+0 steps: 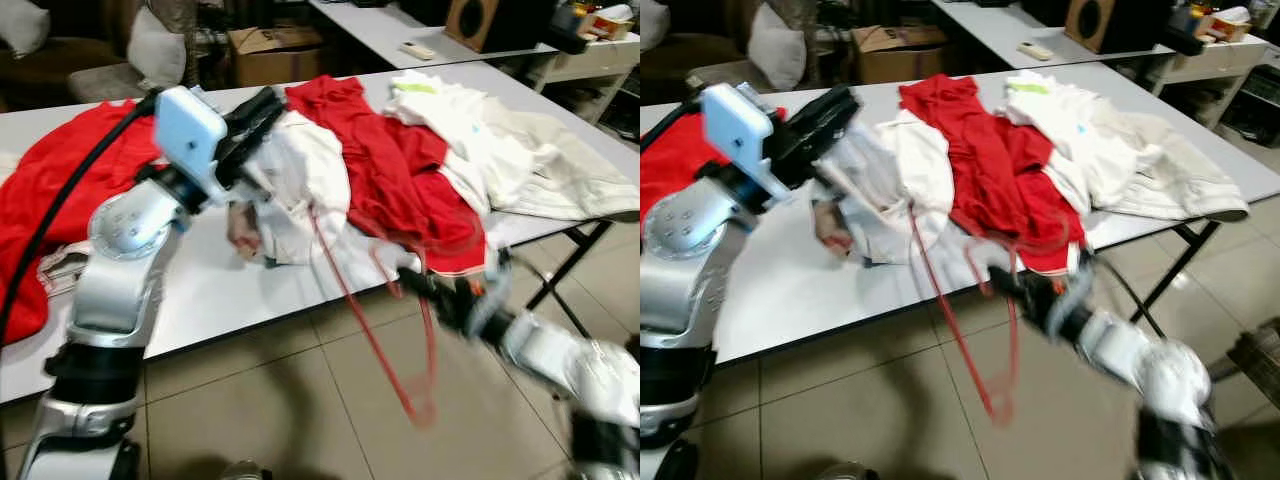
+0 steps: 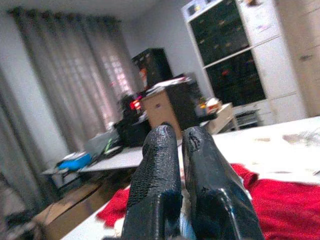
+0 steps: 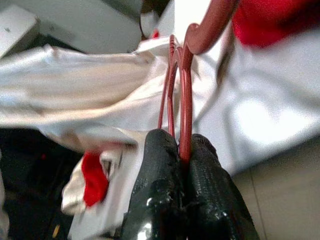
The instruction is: Hang hanger
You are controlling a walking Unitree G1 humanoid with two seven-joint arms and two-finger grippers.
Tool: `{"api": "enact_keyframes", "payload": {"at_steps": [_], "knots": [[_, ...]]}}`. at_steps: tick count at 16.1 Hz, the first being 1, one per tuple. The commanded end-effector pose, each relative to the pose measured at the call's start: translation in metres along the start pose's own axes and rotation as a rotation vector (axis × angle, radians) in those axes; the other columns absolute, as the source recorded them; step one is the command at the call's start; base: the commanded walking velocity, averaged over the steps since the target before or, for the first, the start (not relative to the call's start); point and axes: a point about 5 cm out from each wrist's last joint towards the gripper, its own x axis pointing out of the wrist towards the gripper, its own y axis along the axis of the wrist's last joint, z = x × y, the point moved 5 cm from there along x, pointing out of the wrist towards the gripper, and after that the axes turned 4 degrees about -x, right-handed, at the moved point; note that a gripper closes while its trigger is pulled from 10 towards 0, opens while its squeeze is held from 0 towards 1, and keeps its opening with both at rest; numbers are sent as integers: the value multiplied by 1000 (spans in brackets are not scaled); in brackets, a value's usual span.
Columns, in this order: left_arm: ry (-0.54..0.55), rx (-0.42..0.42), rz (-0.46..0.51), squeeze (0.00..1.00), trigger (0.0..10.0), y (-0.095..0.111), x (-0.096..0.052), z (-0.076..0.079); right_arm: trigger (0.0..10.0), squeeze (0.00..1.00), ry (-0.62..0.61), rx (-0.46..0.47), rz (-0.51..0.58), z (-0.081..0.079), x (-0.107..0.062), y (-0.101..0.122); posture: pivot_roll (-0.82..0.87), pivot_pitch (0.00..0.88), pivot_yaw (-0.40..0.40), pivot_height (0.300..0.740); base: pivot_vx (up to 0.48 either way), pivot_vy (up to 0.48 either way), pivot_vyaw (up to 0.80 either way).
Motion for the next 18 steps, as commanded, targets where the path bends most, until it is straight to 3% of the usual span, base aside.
{"api": "enact_keyframes", "payload": {"at_steps": [1, 2, 4, 5, 6, 7, 8, 9, 10, 12, 14, 15, 18], "knots": [[85, 49, -24, 0, 0, -5, -7, -18, 10000, 0, 6, -53, 75, -7, 6, 21, -63, 0, -50, 740, 0, 0, 0], [122, 65, -45, 0, 0, -9, -10, -24, 10000, 0, 22, -67, 100, -13, 11, 30, -62, 0, -51, 740, 0, 0, 0], [279, 120, -70, 0, 0, -10, -19, -58, 10000, 0, 98, -138, 198, -42, 27, 63, -54, 0, -61, 740, 0, 0, 0], [395, 190, 18, 0, 0, 16, -25, -86, 10000, 0, 199, -255, 292, -80, 32, 92, -44, 0, -74, 740, 0, 0, 0], [474, 231, 147, 0, 0, 48, -30, -99, 10000, 0, 267, -315, 312, -100, 29, 97, -36, 0, -83, 740, 0, 0, 0], [503, 260, 200, 0, 0, 61, -34, -100, 10000, 0, 281, -332, 303, -103, 27, 94, -32, 0, -90, 740, 0, 0, 0], [498, 271, 207, 0, 0, 59, -39, -92, 10000, 0, 248, -328, 262, -91, 25, 80, -31, 0, -93, 740, 0, 0, 0], [423, 222, 145, 0, 0, 37, -39, -69, 10000, 0, 148, -319, 183, -64, 23, 58, -32, 0, -94, 740, 0, 0, 0], [306, 145, 33, 0, 0, 2, -38, -35, 10000, 0, 55, -297, 116, -39, 16, 37, -32, 0, -95, 740, 0, 0, 0], [202, 49, -158, 0, 0, -51, -49, 7, 10000, 0, -19, -242, 87, -18, 3, 18, -45, 0, -82, 740, 0, 0, 0], [157, 52, -222, 0, 0, -69, -53, 23, 10000, 0, -41, -197, 74, -10, -4, 10, -57, 0, -73, 740, 0, 0, 0], [171, 49, -210, 0, 0, -67, -51, 21, 10000, 0, -38, -174, 70, -9, -6, 7, -57, 0, -72, 740, 0, 0, 0], [253, 50, -64, 0, 0, -33, -35, -4, 10000, 0, 46, -60, 34, -13, -8, -8, -50, 0, -73, 740, 0, 0, 0]]}}
